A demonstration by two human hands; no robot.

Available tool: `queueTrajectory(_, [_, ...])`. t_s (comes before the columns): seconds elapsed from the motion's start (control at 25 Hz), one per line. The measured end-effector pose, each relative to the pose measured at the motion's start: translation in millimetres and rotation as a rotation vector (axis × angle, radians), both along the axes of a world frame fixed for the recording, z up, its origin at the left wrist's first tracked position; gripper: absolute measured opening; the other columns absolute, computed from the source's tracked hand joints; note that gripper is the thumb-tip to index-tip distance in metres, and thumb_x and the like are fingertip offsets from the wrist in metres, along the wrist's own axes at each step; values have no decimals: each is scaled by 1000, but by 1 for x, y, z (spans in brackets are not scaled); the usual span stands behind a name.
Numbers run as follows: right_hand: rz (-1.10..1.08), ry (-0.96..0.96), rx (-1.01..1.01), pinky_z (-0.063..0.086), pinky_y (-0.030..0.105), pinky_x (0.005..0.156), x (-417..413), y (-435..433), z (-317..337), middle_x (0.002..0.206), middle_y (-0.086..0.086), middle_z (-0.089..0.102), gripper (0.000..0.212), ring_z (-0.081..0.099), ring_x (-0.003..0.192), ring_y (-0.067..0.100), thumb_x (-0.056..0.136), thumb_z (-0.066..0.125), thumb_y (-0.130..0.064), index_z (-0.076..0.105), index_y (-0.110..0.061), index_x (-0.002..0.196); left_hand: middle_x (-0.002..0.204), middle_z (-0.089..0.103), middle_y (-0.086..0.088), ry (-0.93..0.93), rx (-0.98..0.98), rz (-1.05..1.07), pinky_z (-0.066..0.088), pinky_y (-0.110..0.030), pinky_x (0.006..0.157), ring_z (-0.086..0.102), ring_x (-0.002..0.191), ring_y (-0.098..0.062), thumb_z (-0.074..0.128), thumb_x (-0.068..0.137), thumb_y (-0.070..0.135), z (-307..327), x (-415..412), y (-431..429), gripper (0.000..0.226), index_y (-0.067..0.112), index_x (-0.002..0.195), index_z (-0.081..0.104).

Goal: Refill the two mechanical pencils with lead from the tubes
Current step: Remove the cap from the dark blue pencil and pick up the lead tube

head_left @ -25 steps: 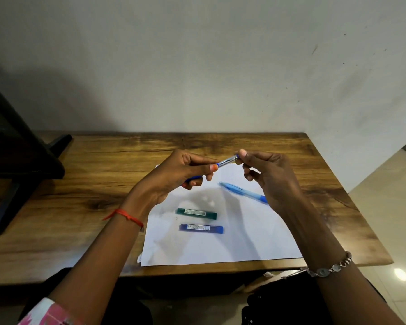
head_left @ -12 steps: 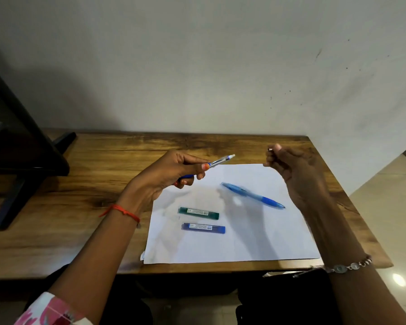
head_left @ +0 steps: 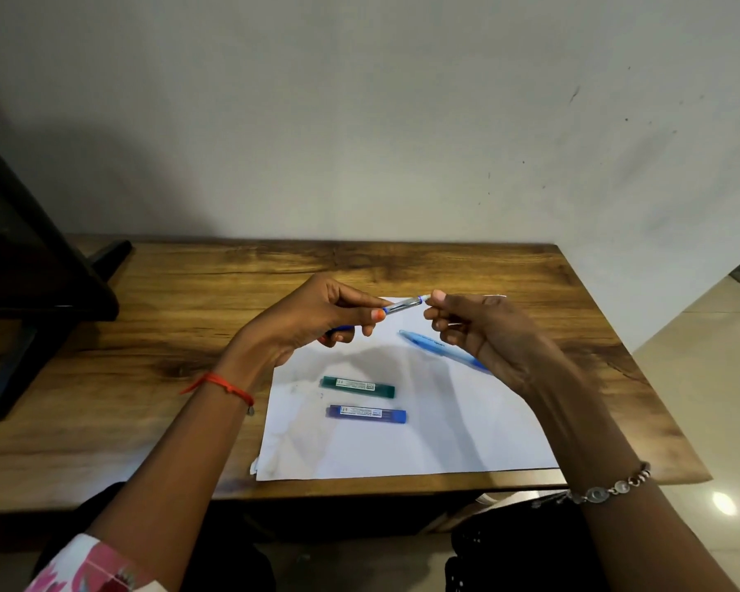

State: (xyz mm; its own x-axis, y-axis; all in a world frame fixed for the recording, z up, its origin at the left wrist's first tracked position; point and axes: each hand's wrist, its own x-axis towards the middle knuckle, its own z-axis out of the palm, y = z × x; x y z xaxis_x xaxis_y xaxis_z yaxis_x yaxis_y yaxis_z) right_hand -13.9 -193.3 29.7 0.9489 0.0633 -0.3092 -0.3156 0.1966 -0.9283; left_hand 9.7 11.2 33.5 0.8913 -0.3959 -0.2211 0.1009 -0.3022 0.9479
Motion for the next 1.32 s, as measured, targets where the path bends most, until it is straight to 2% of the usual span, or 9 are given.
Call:
queueTrajectory(0.28, [-38, -84, -163, 44, 16, 46, -1, 0, 1, 70, 11, 64, 9, 52, 50, 9, 82, 62, -2, 68, 1, 76, 52, 62, 8, 17, 10, -32, 28, -13, 40, 37, 40, -6, 65, 82, 15, -1, 1, -1, 12, 23, 84, 73])
queueTrajectory(0.56, [-90, -86, -175, 41, 16, 44, -4, 0, 3, 66, 12, 63, 7, 50, 53, 13, 80, 63, 3, 67, 4, 74, 53, 61, 7, 39, 7, -47, 29, -13, 39, 37, 40, -6, 64, 83, 14, -3, 1, -4, 12, 21, 87, 72])
queueTrajectory(0.88, [-117, -87, -206, 42, 15, 44, -4, -3, 1, 63, 10, 63, 11, 50, 53, 14, 80, 63, 2, 68, -1, 71, 54, 61, 8, 56, 10, -54, 28, -14, 40, 38, 41, -6, 64, 83, 15, -3, 0, -6, 11, 19, 89, 72])
queueTrajectory(1.08, [-292, -103, -170, 47, 16, 49, -6, -35, 7, 62, 5, 64, 13, 54, 60, 16, 84, 60, -2, 67, -3, 72, 54, 61, 7, 25, 44, 79, 28, -13, 40, 38, 42, -7, 65, 82, 16, 4, 5, 18, 13, 14, 93, 72])
queueTrajectory(1.16, [-169, -37, -260, 49, 16, 49, -10, -34, 8, 69, 10, 63, 13, 53, 60, 17, 85, 59, -4, 67, -2, 74, 54, 62, 7, 18, 40, 86, 30, -13, 40, 39, 41, -6, 65, 82, 18, 5, 6, 20, 10, 18, 89, 73])
queueTrajectory(1.24, [36, -16, -463, 52, 18, 53, -14, -25, 6, 72, 12, 65, 14, 55, 60, 17, 85, 58, -2, 69, -2, 76, 54, 62, 7, 23, 42, 67, 30, -13, 40, 39, 41, -7, 66, 82, 18, 2, 7, 15, 11, 18, 90, 73])
queueTrajectory(1.32, [217, -78, -710, 51, 19, 57, -17, -17, 4, 72, 11, 68, 12, 57, 57, 14, 83, 60, -1, 71, -2, 79, 53, 62, 7, 26, 43, 44, 29, -14, 40, 38, 41, -7, 65, 82, 16, 0, 7, 12, 15, 16, 95, 72])
